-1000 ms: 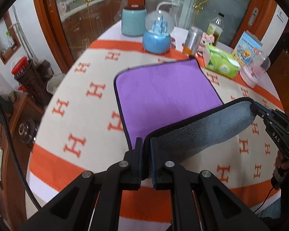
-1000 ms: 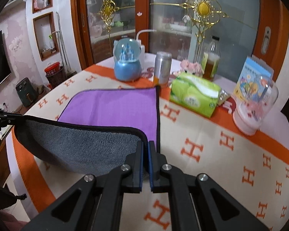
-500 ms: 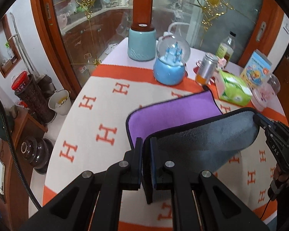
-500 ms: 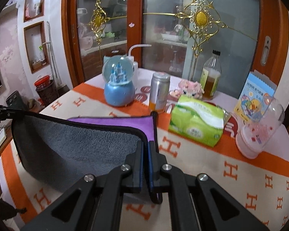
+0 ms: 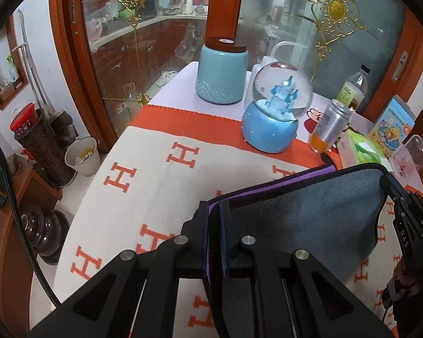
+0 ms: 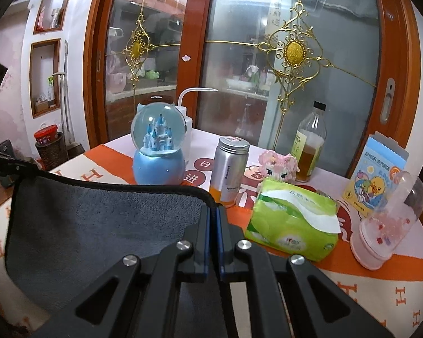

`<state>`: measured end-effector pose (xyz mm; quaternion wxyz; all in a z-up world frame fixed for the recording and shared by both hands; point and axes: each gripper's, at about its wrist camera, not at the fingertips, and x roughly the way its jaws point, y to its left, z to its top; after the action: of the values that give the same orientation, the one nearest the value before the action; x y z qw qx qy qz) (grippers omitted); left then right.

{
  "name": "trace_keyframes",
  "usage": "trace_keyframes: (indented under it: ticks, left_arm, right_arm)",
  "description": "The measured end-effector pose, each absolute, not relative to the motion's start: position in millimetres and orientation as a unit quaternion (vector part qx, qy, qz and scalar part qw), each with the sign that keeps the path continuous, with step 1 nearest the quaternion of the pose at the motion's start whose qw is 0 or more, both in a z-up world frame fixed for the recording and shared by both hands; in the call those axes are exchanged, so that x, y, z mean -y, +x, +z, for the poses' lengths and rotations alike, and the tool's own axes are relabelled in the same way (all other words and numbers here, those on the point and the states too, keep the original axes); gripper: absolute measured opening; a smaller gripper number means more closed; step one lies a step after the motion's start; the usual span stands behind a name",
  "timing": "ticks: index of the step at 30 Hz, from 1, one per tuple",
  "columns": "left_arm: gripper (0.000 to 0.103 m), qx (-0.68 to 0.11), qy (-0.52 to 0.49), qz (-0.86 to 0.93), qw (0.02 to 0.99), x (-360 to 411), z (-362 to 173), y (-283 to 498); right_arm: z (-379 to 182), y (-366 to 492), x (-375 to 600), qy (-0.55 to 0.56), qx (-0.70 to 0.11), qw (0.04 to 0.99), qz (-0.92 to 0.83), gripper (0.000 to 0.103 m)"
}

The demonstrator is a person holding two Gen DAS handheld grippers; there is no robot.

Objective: Fold towel

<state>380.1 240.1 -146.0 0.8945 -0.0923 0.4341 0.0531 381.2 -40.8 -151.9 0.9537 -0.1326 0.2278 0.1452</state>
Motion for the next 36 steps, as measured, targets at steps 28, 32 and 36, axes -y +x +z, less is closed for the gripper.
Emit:
trace_keyframes:
  ticks: [28,32,36]
  left_arm:
    - [0.045,-0.465,-0.091,0.049,0.879,-243.0,-171.1,381.5]
    - [0.053,-0.477,-0.096,0.047,0.872,-238.7,-166.1,370.3]
    - [0.062,-0.496,-0.096,0.042,0.862,-228.1,-164.2,356.7]
  right_arm:
    - [-163.9,385.5,38.3,-0.136,-0.267,0.950,0.086,0.049]
    - [-158.5,371.4,47.2,-0.126,-0.276,0.950,0.076,0.058]
    - [-154.4,350.7,55.3,-0.117,-0.280,0.950,0.078,0.062]
